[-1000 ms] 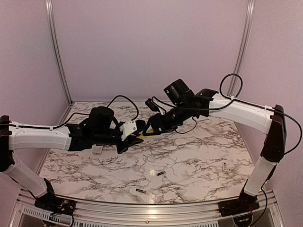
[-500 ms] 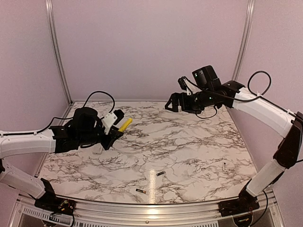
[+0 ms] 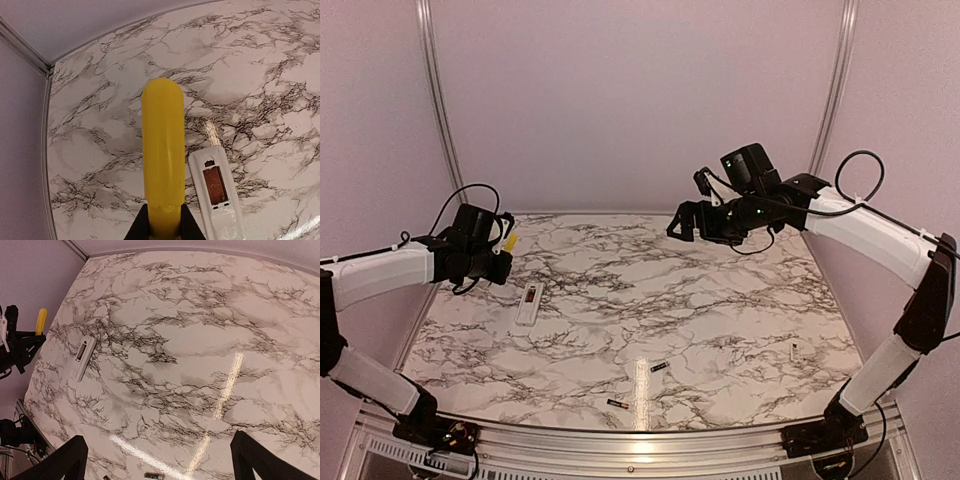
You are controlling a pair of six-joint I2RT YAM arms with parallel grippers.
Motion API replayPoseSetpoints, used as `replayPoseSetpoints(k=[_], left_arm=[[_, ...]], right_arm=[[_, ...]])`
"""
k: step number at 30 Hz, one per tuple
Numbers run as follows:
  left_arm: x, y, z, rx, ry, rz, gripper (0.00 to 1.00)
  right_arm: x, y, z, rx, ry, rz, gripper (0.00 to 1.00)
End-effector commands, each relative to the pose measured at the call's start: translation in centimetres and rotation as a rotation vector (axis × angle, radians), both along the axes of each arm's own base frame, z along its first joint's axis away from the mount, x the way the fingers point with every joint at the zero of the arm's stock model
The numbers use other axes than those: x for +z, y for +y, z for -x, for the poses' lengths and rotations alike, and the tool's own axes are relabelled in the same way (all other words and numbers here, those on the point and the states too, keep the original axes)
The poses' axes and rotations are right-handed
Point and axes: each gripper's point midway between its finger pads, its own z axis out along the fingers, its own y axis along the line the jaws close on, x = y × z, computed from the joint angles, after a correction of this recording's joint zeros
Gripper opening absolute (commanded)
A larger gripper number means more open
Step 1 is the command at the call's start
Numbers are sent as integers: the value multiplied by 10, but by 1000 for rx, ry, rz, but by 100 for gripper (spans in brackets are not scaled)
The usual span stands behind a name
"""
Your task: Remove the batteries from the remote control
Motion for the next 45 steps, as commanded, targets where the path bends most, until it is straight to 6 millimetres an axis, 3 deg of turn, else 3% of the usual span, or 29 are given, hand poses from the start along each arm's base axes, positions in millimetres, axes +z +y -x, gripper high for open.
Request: replayPoseSetpoints(k=[1,7,13,19,24,30,41,45], left_arm=[[-38,36,0,130,152,-56,0],[-69,70,-9,226,199,-46,0],[-102,86,-6,270,265,-80,0],[-117,88,-3,272,301,-80,0],[-125,91,1,278,323,-96,10],[-135,89,7,267,356,-92,39],[-128,87,3,301,339,-53,48],[-112,89,-1,306,307,-56,62]], right_arm=[[-3,0,-3,-11,8,-4,98],[-7,-1,0,-16,22,-7,99],[-8,-2,2,-13,31,-7,99],[-8,-4,4,-16,36,-2,99],[-8,-5,5,-21,36,-1,98],[-9,-6,6,-22,38,-2,98],[-8,-10,7,-29,29,5,98],[-6,-13,4,-40,8,17,98]])
